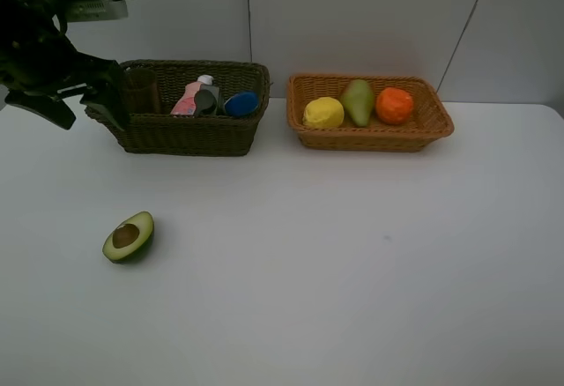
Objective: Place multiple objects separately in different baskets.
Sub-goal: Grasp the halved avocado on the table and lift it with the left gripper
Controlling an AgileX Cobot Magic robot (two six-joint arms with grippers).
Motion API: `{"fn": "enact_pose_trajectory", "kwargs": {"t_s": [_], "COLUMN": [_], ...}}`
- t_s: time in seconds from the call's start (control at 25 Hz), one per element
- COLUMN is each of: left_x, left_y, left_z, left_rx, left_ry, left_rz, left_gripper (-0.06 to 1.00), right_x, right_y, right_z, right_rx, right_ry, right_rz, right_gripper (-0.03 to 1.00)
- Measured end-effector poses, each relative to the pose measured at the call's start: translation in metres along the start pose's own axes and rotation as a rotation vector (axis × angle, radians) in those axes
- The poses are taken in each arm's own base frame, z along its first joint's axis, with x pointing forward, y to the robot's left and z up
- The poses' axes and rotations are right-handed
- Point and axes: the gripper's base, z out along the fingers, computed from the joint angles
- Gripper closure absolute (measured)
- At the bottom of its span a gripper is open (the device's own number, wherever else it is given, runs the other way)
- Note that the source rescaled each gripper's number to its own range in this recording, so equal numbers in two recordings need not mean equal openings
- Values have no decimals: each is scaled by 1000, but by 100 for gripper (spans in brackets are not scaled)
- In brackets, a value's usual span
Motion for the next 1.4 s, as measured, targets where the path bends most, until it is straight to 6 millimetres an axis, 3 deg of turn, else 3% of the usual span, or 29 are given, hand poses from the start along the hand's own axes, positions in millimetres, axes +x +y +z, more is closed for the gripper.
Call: {"fn": "enact_pose_trajectory", "kwargs": {"t_s": [0.24, 0.56, 0.88, 1.4], "left_x": [26, 44, 69, 80], "left_y": [-3, -20, -12, -4], "left_z": [23, 44, 65, 116], "left_rx": [-4, -22, -68, -63], "left_ry": [75, 62, 67, 193], "left_rz": [-23, -15, -27, -61], "left_gripper": [-5, -5, -5, -5], "right_x": [0, 0, 0, 0], "right_y": [0, 0, 0, 0], "right_z": [0, 0, 0, 0], "right_rx": [0, 0, 0, 0], "right_ry": [0, 0, 0, 0], "right_rz": [0, 0, 0, 0], "right_gripper": [-3, -3, -3, -3]}}
